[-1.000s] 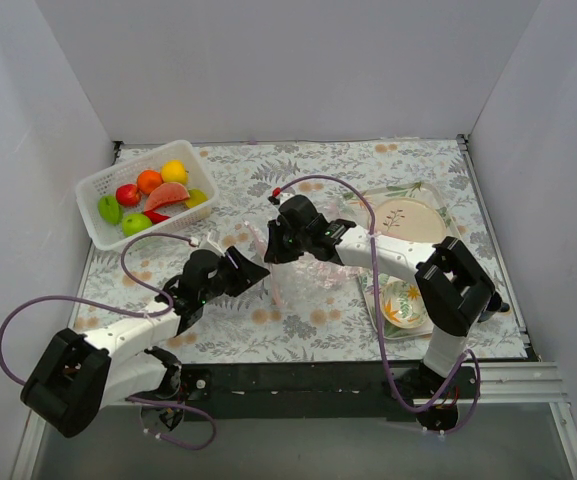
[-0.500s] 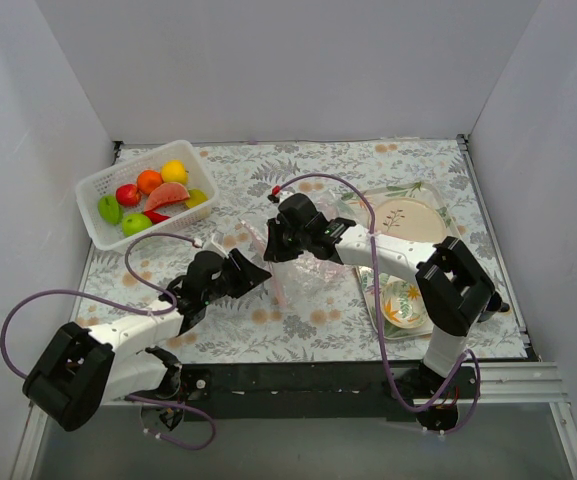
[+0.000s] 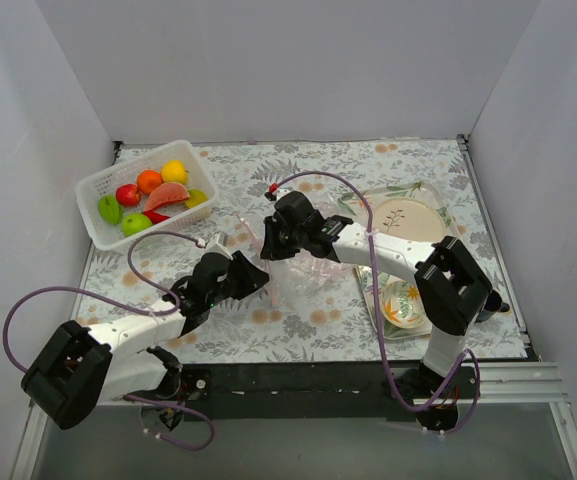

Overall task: Place the food in the zip-top bag and seal the zipper
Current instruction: Open the zipper of the food storage bag at the center of the board.

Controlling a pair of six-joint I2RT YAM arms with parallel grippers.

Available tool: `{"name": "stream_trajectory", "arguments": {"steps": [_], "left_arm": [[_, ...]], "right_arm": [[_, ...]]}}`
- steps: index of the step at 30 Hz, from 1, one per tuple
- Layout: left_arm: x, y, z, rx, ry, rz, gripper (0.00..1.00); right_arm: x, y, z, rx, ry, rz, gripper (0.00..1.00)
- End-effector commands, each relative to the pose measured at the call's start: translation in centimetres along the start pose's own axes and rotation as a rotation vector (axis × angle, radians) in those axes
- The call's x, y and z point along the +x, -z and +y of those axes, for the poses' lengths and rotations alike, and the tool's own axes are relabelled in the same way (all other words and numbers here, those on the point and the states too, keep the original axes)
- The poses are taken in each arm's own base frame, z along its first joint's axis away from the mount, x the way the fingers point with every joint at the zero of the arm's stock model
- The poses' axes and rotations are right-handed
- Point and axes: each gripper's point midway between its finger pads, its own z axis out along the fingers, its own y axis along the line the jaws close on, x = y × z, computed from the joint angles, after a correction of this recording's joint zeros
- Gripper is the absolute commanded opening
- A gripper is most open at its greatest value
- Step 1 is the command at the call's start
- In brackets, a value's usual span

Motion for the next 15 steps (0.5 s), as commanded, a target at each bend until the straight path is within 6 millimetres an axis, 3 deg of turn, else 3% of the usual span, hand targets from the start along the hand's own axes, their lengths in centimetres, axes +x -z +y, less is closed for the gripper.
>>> {"name": "stream_trajectory", "arguments": {"steps": [1,3,4,9,15], "left_arm": [[-3.1,-0.2,-1.3,-0.014,-0.039,-0.123,0.25],[-4.0,-0.3,-1.7,-0.017,-0.048,-0.156,0.16],[-4.2,-0.2,-1.7,-0.019,-0.051,-0.164,0.01],[-4.3,0.2,-1.7,-0.02,-0.048,-0.178,0.0],[-4.0,0.5,-1.0,-0.038,-0.04,-0.176,0.0]], "right_arm": [[-1.3,0.8,1.6,-0.022,0.009,-0.035,0.1],[-1.1,1.1,1.8,-0.021,0.015,-0.035,0.12],[-1.2,1.2,1.7,-0.008,0.019,-0.042,0.2],[-1.8,1.9,1.0,0.065,0.069,-0.05,0.32],[-2.1,2.2,1.0,0.138,0.112,-0.062,0.33]]}}
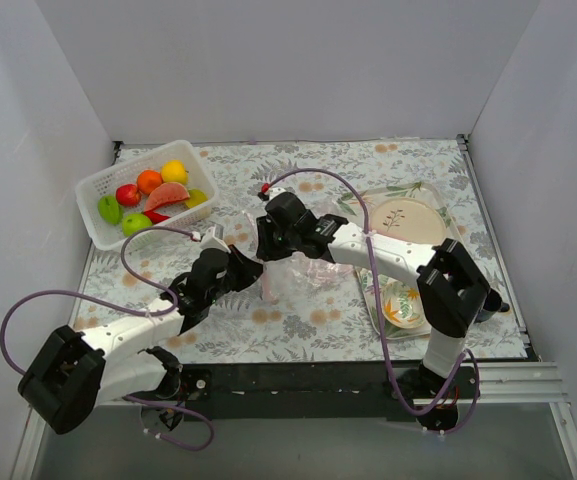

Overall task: Place the food in the zip-top bag and seal the zipper
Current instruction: Open the zipper of the food storage bag at the center of the board.

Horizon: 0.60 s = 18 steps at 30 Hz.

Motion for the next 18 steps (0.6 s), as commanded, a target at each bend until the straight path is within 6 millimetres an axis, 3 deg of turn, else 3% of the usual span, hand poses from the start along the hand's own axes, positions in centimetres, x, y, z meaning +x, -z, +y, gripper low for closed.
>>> {"name": "stream_trajectory", "arguments": {"steps": [1,11,18], "left_arm": [[-1.2,0.3,0.1,-0.023,-0.005,-0.054,0.0],[-1.2,0.6,-0.2,-0.019,-0.011,-0.05,0.0],[-0.9,0.6,0.0,-0.023,-0.019,-0.037,0.0]], "right_arm": [[-1.9,1.7,0.3,0.069,0.058,-0.049,0.33],[-2.1,1.6,-0.4,0.137,0.095,-0.051,0.28],[-3.0,2.0,1.6,0.093,0.13,-0.074,0.34]]}}
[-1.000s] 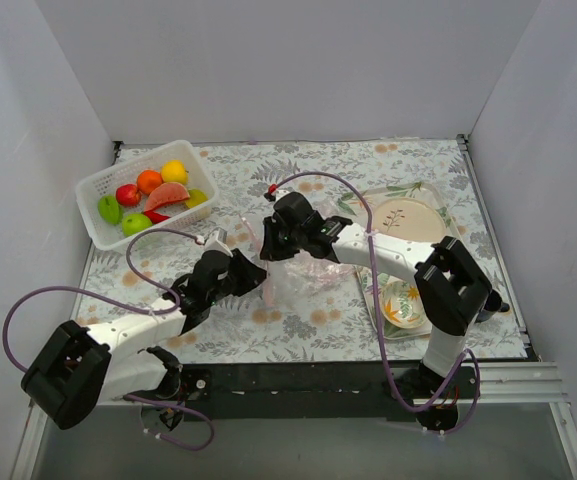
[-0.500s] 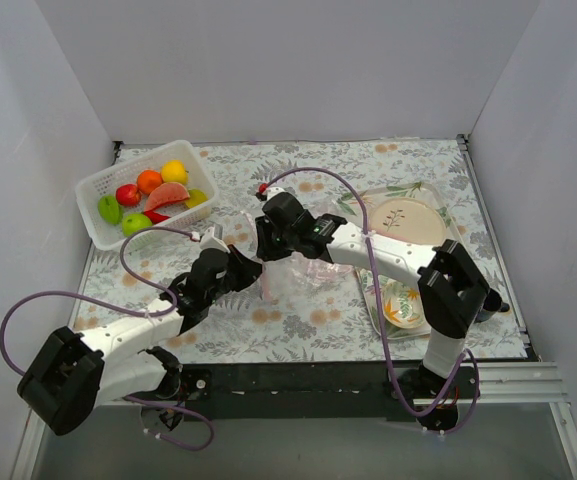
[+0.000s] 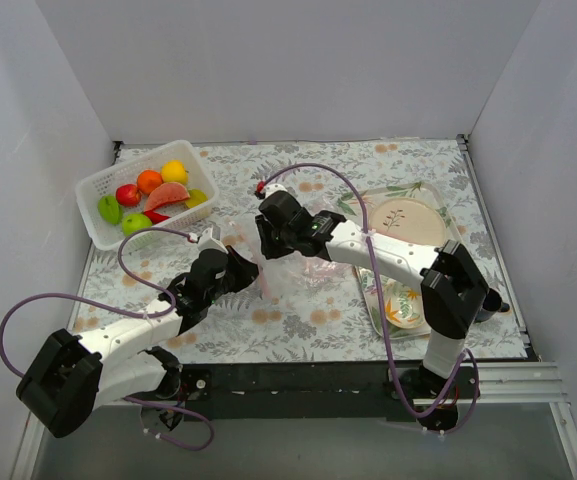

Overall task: Place the food in the zip-top bag and seal the zipper
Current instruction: Open the zipper of the food storage bag at the center of the board.

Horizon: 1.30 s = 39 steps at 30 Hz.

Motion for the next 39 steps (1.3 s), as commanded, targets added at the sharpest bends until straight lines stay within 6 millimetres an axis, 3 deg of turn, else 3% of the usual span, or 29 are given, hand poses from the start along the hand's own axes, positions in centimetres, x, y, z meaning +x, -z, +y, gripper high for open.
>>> {"name": "stream_trajectory", "arguments": {"steps": [1,9,13,17,34,39], "left_arm": [[-0.6,0.2,-0.7,0.014,-0.015,-0.021,0.0],[-1.1,0.7,-1.4,0.043,-0.022,-0.04,0.0],[-1.3,0.9,-1.6,0.046,-0.024,-0.043,0.0],[-1.2,1.0,-1.4,0.042,-0.024,-0.044,0.0],[-0.9,1.0,-1.2,0.036,-0.02,-0.035,0.0],[-1.0,1.0,-1.3,0.038,-0.019,-0.036,0.0]], "right_arm": [[-2.3,0.7,2.2,-0.035,0.039,-0.061,0.35],[-1.7,-0.9,3.1,-0.045,0.056,-0.018,0.34],[-1.2,-1.3,2.7,-0.025,0.057,-0.004,0.27],[-1.2,-1.1,2.3,-0.014,0.047,-0.014,0.24],[-1.3,0.4,1.8,-0.01,0.042,-0.052,0.27],[-0.7,-0.2,1.7,-0.007,0.052,-0.026,0.27]]}}
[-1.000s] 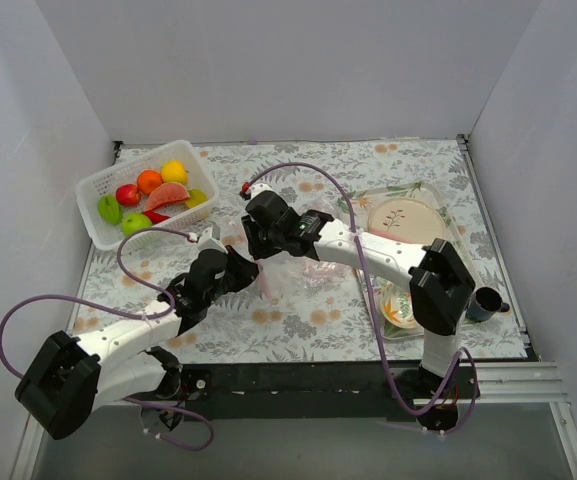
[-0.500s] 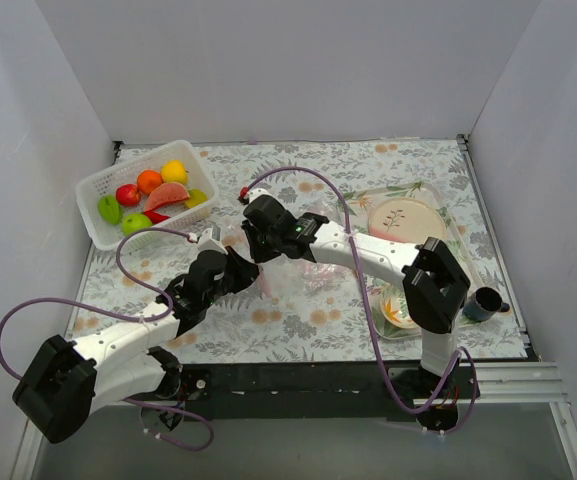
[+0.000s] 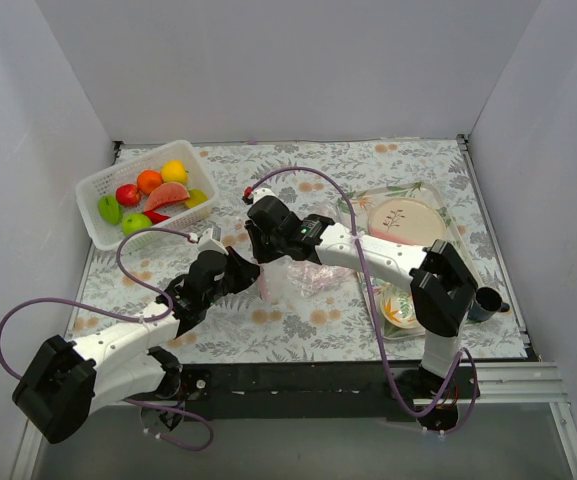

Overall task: Place the food in the zip-top bag and seal the zipper
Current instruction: Open the zipper of the food storage bag at the center of the board.

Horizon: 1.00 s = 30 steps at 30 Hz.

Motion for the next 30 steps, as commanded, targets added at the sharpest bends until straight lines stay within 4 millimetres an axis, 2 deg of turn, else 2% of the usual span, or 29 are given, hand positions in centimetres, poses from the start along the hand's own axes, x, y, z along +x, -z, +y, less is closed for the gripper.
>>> {"name": "stream_trajectory", "arguments": {"steps": [1,4,9,12,19,30], "left_arm": [[-0.9,0.3,-0.7,0.017,-0.008,-0.035,0.0],[-1.1,0.4,-0.8,0.018,-0.008,-0.043,0.0],[-1.1,0.5,-0.4,-0.006,0.003,-0.049,0.0],[-1.2,0.5,-0.4,-0.006,0.003,-0.049,0.0],[-1.0,0.5,-0.5,-0.004,-0.001,-0.04,0.0],[-0.9,0.4,-0.5,-0.005,-0.008,-0.037,0.0]], "right_arm": [[-0.6,0.4,-0.3,0.011,0.005,-0.019,0.27],[-0.1,-0.1,-0.5,0.026,0.006,-0.002,0.25],[-0.3,0.3,-1.4,0.071,0.008,-0.014,0.21],[-0.8,0.8,-1.3,0.06,0.006,-0.038,0.25],[-1.0,1.6,-0.7,0.022,0.001,-0.054,0.25],[-0.7,1.4,-0.7,0.013,0.011,-0.043,0.33]]}}
